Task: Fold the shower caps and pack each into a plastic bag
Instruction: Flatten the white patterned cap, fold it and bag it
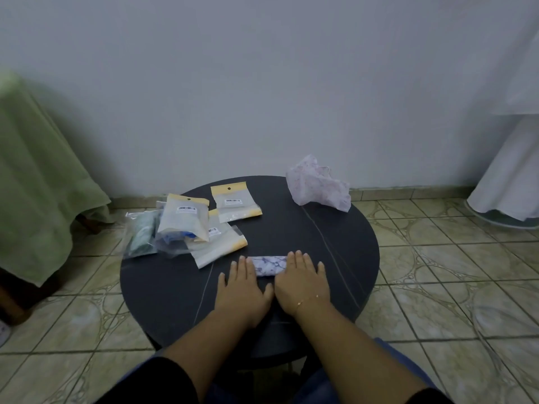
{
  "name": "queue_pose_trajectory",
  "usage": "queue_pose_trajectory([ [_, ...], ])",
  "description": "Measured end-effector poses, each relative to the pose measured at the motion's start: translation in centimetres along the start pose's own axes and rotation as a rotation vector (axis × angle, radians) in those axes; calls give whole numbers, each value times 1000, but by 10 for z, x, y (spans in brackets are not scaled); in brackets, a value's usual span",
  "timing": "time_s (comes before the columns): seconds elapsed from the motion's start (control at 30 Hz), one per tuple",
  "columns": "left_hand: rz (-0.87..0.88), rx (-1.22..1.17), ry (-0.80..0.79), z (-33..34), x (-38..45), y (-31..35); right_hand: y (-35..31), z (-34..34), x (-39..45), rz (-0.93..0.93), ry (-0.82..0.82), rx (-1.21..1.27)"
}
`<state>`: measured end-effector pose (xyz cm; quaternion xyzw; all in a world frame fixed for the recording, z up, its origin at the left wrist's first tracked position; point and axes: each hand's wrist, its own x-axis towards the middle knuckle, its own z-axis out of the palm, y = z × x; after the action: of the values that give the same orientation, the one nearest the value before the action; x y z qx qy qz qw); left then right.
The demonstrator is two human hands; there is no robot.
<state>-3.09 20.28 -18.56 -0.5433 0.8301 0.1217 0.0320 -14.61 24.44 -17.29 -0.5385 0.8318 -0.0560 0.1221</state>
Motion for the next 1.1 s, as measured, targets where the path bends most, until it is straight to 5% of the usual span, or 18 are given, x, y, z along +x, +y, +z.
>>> queue_pose_trajectory([
  [0.2,-77,-17,123,-32,6,4,18,-36,25,39,-80,184],
  [0.33,-9,-663,-141,-41,5,15,23,-24,28,102,-88,519],
  [0.57,-335,-1640,-312,-43,26,25,9,-24,34,74,-116,1027],
  [0.87,-183,-1609,-54,-48,57,6,1,-26,50,5,-206,1385],
  [0.97,-50,-1347,-35,-56,64,2,-3,-23,58,47,-177,1555],
  [1.1,-16,-703,327,-79,99,-2,-4,-16,72,161,-36,1670],
])
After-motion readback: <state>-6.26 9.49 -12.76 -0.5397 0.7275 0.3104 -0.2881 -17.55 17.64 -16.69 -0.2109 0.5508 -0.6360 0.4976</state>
